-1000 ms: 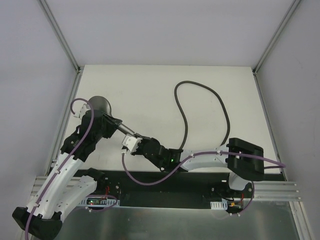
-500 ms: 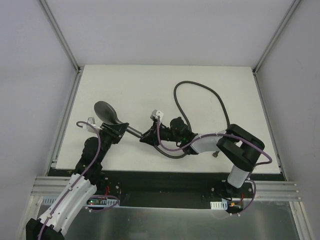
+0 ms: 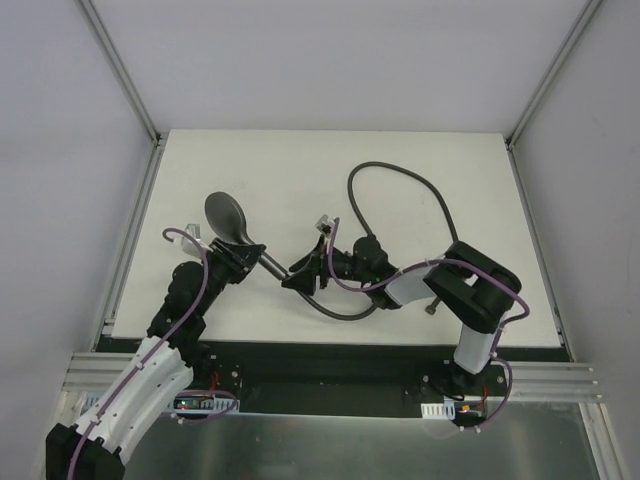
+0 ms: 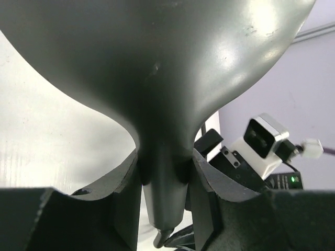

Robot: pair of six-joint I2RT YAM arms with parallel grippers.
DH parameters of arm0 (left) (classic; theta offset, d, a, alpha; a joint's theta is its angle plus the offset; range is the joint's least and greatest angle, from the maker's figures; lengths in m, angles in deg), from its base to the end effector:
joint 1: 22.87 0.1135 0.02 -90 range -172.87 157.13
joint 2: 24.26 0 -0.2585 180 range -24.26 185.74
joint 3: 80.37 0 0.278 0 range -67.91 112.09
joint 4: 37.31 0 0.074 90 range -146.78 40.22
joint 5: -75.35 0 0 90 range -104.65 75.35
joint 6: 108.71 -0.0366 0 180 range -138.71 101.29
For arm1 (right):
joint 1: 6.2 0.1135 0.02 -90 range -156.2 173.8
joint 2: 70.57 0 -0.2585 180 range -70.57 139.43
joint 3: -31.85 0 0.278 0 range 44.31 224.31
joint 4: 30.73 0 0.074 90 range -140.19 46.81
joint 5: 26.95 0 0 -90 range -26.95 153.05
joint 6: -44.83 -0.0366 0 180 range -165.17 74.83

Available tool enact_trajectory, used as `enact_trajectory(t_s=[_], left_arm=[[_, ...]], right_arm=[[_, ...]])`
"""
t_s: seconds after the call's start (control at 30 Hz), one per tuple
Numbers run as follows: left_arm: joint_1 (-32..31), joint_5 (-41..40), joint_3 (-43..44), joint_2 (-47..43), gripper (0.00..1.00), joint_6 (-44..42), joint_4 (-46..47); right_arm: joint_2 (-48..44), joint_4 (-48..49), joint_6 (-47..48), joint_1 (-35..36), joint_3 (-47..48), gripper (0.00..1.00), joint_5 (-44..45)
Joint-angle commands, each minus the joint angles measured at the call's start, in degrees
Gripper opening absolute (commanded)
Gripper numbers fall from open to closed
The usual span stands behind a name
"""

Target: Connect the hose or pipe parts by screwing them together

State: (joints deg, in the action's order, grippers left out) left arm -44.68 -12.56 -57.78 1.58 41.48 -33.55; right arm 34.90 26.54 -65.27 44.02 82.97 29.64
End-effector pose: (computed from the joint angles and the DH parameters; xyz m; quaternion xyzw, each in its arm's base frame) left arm 0.1624 -0.0664 0.2114 -0.2191 0.6690 -0.4756 0.5275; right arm 0.2119 0.2860 0.1421 -0.3726 0.5830 0.5617 0.4536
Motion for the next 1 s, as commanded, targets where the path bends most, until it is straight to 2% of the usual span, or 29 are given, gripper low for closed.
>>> enact_trajectory(t_s=[0.0,0.03,0.1,0.13,0.2,0.27,0.37,0.47,0.57,0.6,0.67,0.7,0.77,0.9,0.97], left_arm=[[-0.43,-3.48,10.69,2.53,0.0,-1.74,-10.23],[-0.43,-4.1,13.22,3.24,0.0,-1.21,-12.25],[-0.43,-5.95,15.7,5.08,0.0,-0.51,-17.35],[-0.43,-6.39,18.15,5.87,0.0,-0.16,-18.94],[-0.43,-7.36,21.92,8.41,0.0,0.55,-23.68],[-0.52,-7.8,24.66,10.53,0.0,1.77,-28.94],[-0.52,-7.45,30.11,15.1,0.0,2.48,-33.01],[-0.52,-6.92,33.11,17.66,0.0,3.27,-35.3],[-0.52,-7.18,33.99,17.92,0.0,3.8,-36.18],[-0.43,-7.27,34.43,18.01,0.0,3.8,-36.61],[-0.43,-7.27,35.04,18.19,0.0,4.24,-38.46],[-0.52,-7.19,35.22,18.1,0.0,4.24,-38.73],[-0.52,-7.1,34.96,17.4,0.0,4.59,-38.99],[-0.43,-7.62,33.21,14.94,0.0,4.24,-38.73],[-0.52,-8.15,31.37,12.84,0.0,2.93,-36.98]], right_arm=[[-9.39,-1.83,8.82,0.93,-2.79,0.79,9.75],[-12.54,-4.84,14.85,2.24,-3.14,0.97,12.03],[-15.63,-14.12,22.78,4.7,-3.15,0.96,19.76],[-18.34,-17.23,30.3,7.93,-2.8,0.96,22.83],[-20.12,-23.73,38.17,13.47,-1.22,0.96,35.47],[-20.83,-25.52,47.11,16.65,0.01,0.97,45.91],[-19.87,-26.49,55.04,20.79,2.21,0.99,53.68],[-17.85,-28.77,61.2,23.78,5.81,0.91,58.62],[-14.6,-31.15,65.43,26.24,10.03,0.74,64.07],[-12.94,-31.24,67.89,27.47,10.91,0.61,65.47],[-11.35,-31.33,69.66,28.44,13.28,0.49,68.91],[-10.21,-31.94,69.84,29.14,14.07,0.39,69.53],[-9.41,-34.3,68.88,29.5,16.53,0.3,70.32],[-9.49,-37.12,63.26,29.15,18.39,0.01,68.22],[-9.93,-39.48,59.4,28.19,19.08,0.01,64.45]])
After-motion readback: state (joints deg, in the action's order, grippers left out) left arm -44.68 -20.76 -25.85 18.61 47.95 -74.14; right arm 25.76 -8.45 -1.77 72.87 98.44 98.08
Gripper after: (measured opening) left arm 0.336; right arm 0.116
